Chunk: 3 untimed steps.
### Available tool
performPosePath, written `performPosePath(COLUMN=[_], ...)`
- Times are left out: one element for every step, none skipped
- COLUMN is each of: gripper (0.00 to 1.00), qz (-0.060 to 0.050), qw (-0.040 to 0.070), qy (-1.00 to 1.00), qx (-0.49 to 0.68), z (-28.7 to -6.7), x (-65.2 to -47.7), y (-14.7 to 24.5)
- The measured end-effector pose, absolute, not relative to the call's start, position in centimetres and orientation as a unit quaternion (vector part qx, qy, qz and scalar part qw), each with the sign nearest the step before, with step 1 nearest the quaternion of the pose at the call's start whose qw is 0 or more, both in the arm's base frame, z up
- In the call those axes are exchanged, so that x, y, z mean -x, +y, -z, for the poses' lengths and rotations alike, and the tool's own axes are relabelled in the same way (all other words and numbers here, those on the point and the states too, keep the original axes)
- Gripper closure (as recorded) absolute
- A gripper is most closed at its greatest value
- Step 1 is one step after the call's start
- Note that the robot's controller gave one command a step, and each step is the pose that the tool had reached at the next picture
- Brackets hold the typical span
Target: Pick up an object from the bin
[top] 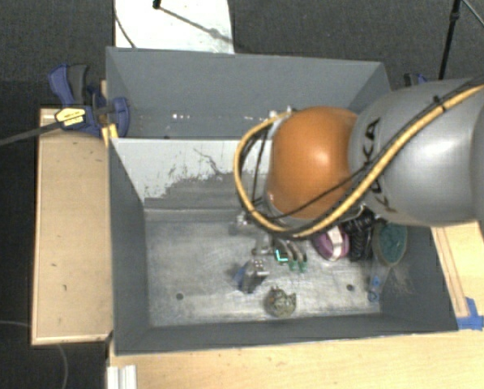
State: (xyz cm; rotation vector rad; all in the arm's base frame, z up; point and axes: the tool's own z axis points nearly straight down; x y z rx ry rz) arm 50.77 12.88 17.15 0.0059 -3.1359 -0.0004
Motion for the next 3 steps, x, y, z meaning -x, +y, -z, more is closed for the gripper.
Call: performPosePath(gripper=[0.0,1.0,1.0], qz=[0.001,0.001,0.0], qw=[-0.003,-0.006,-0.005], qy=[-0.998,-0.998,-0.986], qx=[-0.058,-0.056,-0.166], z=[-7.0,-7.5,-23.1], x=[-50.7,-50.9,-50.8], y=[8.2,8.2,10.4])
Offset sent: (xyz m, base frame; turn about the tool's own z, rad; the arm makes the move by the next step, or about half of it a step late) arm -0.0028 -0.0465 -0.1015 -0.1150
